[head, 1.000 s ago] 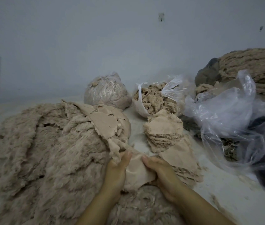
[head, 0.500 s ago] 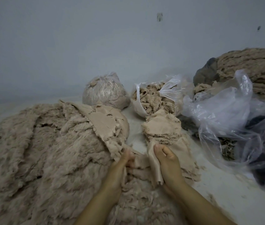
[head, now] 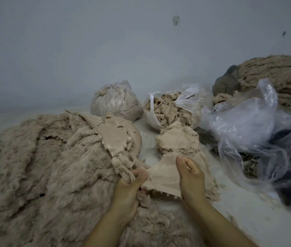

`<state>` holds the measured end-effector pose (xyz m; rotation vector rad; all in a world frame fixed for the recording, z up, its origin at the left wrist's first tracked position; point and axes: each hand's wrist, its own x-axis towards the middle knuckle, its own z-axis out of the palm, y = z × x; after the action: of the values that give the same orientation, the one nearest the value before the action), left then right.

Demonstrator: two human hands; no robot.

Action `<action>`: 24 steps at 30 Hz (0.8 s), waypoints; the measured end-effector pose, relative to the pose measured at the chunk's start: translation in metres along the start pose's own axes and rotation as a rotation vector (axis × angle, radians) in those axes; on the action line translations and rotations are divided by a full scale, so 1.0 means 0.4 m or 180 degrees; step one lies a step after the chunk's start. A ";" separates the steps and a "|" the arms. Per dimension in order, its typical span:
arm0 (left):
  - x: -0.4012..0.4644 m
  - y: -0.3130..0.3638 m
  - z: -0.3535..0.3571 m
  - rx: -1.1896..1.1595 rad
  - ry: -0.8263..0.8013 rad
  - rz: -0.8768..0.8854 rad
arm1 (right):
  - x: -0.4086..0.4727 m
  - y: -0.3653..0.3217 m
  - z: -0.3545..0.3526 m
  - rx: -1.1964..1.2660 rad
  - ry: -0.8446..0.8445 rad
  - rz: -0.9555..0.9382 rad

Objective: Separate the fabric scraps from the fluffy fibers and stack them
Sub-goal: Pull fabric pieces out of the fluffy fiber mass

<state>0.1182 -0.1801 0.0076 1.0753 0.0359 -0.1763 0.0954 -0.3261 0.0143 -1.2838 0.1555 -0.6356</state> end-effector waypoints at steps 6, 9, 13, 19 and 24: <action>0.001 0.003 -0.011 -0.0140 0.0065 -0.0049 | 0.026 0.003 -0.017 -0.0210 0.0269 -0.0066; -0.002 0.004 -0.011 -0.0016 0.0055 0.0162 | 0.079 -0.011 -0.044 -0.0433 0.0617 -0.0128; -0.006 0.005 -0.020 0.0231 0.0001 0.0316 | 0.147 -0.013 -0.110 -0.1329 0.0716 0.0199; -0.012 0.001 -0.002 0.0623 -0.0396 0.0526 | 0.110 -0.054 -0.111 -0.0258 -0.0282 0.0917; -0.022 -0.007 0.021 0.0386 -0.0494 0.0560 | 0.048 -0.105 -0.053 0.0024 -0.1585 0.1599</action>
<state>0.1087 -0.1874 0.0102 1.1768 -0.2109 -0.1035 0.0866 -0.3599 0.0514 -1.2934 0.0581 0.1179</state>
